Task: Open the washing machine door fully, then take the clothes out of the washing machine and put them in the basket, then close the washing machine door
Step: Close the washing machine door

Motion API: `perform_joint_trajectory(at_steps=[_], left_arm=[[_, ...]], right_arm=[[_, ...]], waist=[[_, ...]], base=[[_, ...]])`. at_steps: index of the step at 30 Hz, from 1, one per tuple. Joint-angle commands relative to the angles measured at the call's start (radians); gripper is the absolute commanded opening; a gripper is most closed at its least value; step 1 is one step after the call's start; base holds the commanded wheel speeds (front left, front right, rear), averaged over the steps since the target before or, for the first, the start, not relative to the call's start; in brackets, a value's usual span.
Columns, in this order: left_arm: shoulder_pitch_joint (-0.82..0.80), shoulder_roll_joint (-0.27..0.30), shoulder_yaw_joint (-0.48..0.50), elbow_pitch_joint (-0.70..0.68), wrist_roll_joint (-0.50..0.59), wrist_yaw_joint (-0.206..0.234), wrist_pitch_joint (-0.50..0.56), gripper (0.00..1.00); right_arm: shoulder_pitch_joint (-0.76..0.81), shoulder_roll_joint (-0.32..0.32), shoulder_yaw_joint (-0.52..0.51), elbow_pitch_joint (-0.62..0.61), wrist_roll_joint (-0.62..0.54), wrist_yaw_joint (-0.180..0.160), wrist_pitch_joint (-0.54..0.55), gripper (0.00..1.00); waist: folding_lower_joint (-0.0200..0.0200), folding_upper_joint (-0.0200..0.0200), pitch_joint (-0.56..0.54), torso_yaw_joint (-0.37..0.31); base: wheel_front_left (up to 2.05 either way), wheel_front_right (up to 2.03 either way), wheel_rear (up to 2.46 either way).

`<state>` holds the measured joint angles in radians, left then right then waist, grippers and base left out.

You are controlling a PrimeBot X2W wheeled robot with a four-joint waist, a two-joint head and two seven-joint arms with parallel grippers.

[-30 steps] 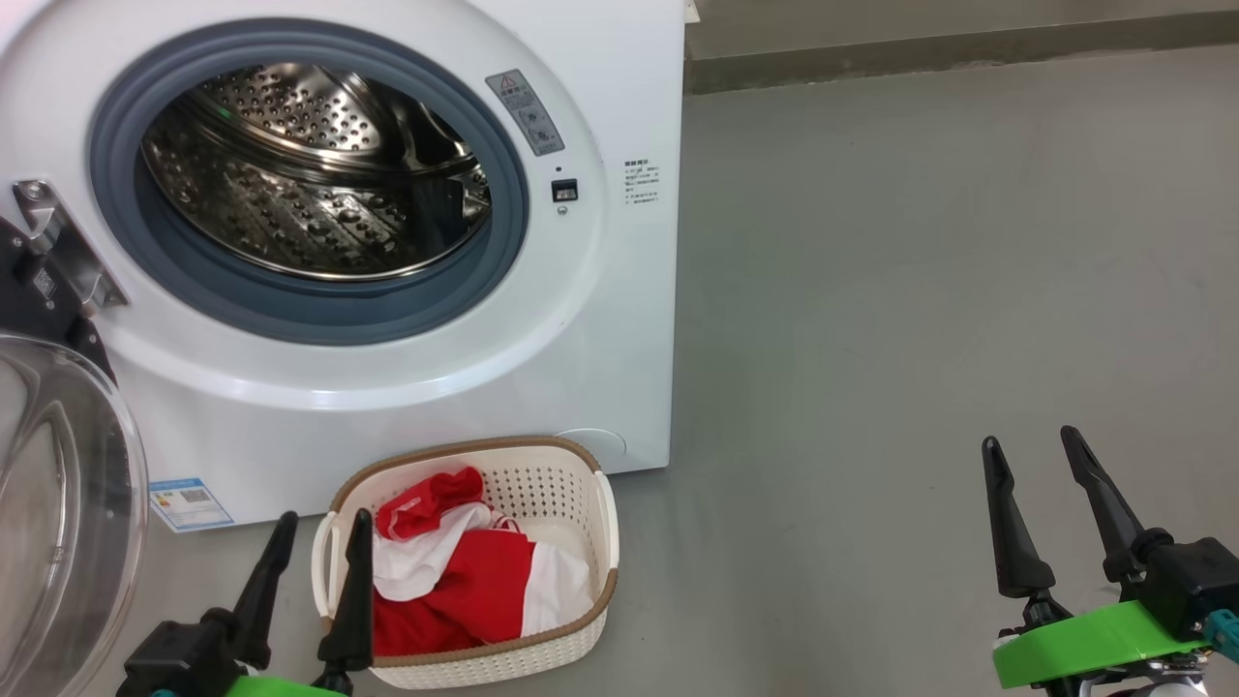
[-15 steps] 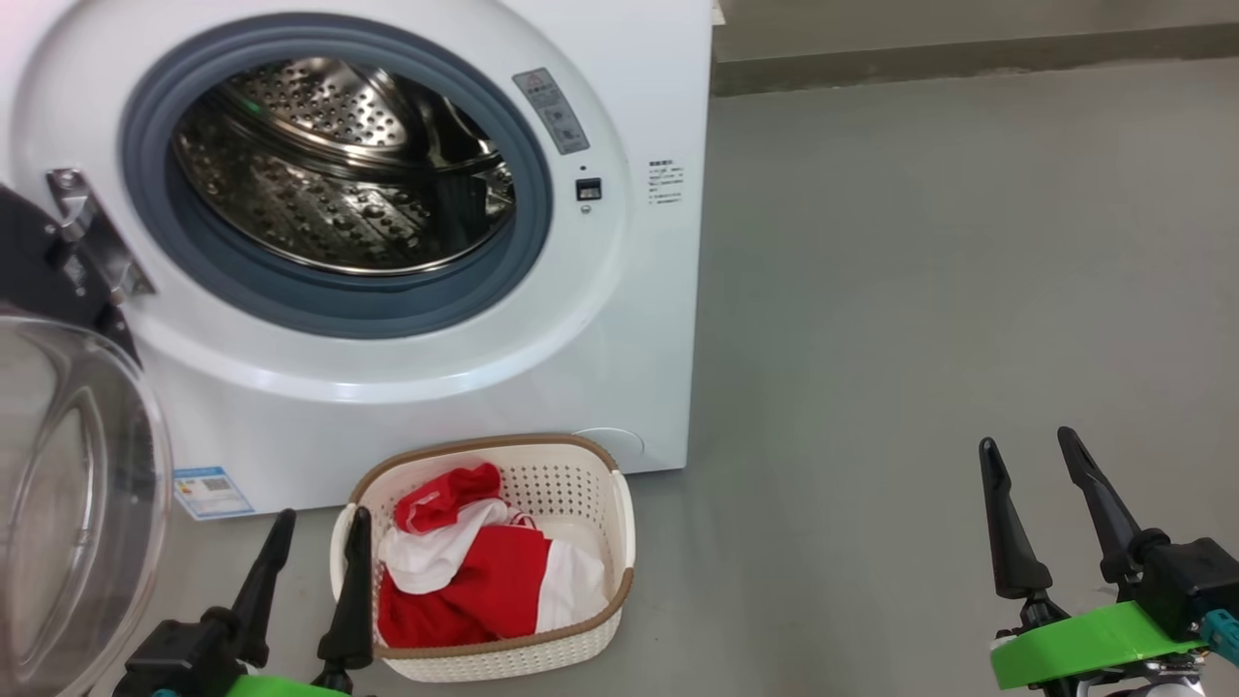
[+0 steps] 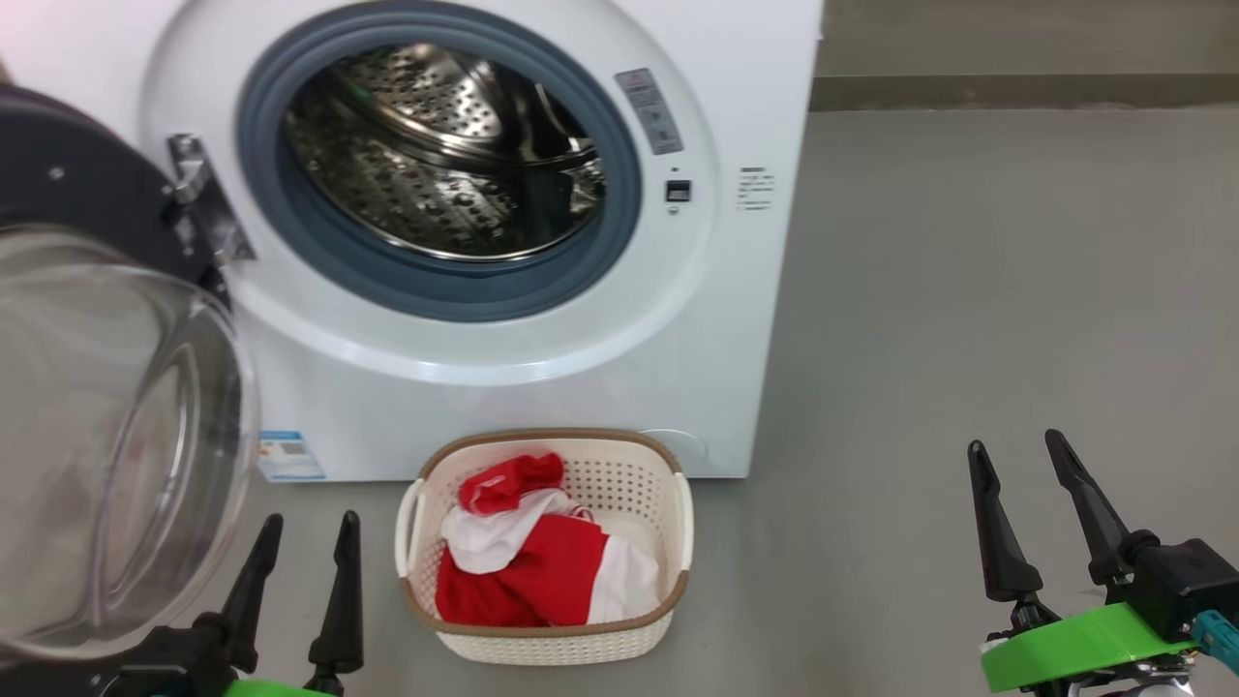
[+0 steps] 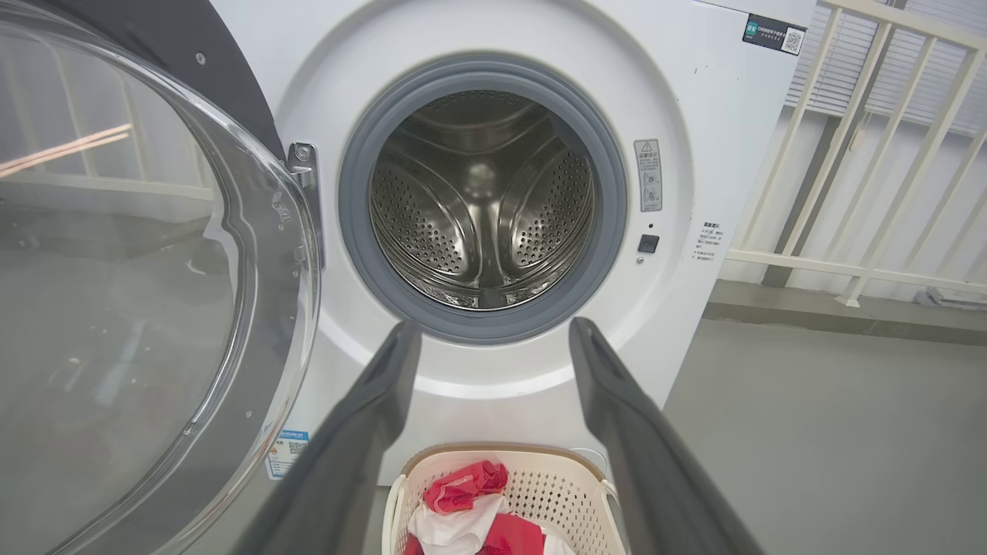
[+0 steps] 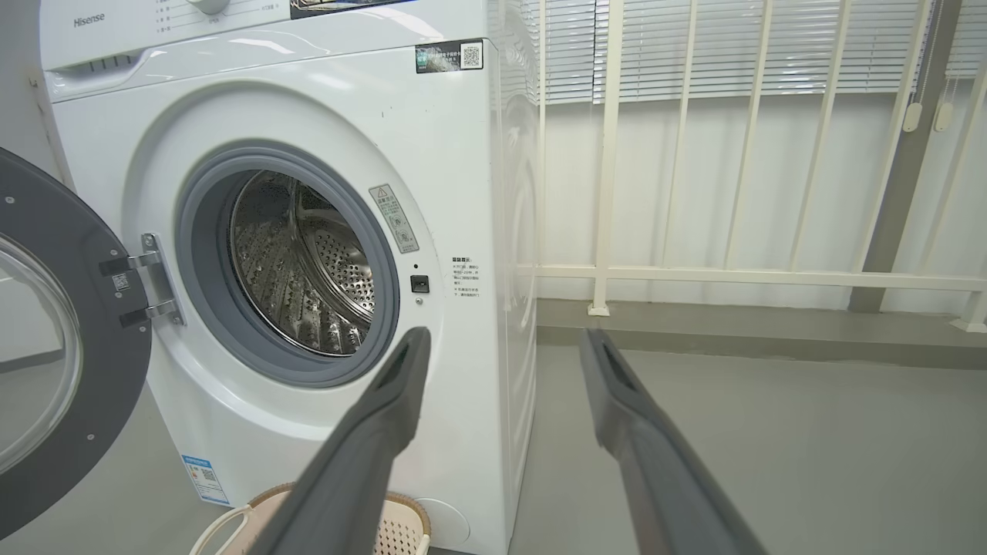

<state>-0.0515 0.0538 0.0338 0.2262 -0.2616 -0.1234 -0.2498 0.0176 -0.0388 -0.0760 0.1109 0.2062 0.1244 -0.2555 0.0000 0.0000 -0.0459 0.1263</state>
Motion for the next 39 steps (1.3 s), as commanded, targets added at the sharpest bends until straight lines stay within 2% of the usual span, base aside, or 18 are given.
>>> perform_joint_trajectory(at_steps=[1, 25, 39], left_arm=[[-0.016, 0.013, 0.036, -0.032, 0.014, 0.004, -0.012, 1.0], [-0.013, 0.013, 0.035, -0.058, 0.043, 0.033, -0.012, 1.0], [0.006, 0.022, 0.031, -0.105, 0.066, 0.05, -0.012, 1.0]], right_arm=[[-0.029, -0.011, 0.03, -0.022, 0.013, 0.006, -0.006, 1.0], [-0.033, -0.011, 0.066, -0.029, 0.007, 0.006, -0.006, 1.0], [-0.035, -0.011, 0.087, -0.028, 0.011, 0.006, -0.006, 1.0]], waist=[[0.0, 0.0, 0.001, 0.045], [0.0, 0.0, 0.002, 0.304], [0.0, 0.0, -0.004, 0.357]], base=[[0.0, 0.0, 0.0], [0.0, 0.0, 0.0], [0.0, 0.0, 0.0]])
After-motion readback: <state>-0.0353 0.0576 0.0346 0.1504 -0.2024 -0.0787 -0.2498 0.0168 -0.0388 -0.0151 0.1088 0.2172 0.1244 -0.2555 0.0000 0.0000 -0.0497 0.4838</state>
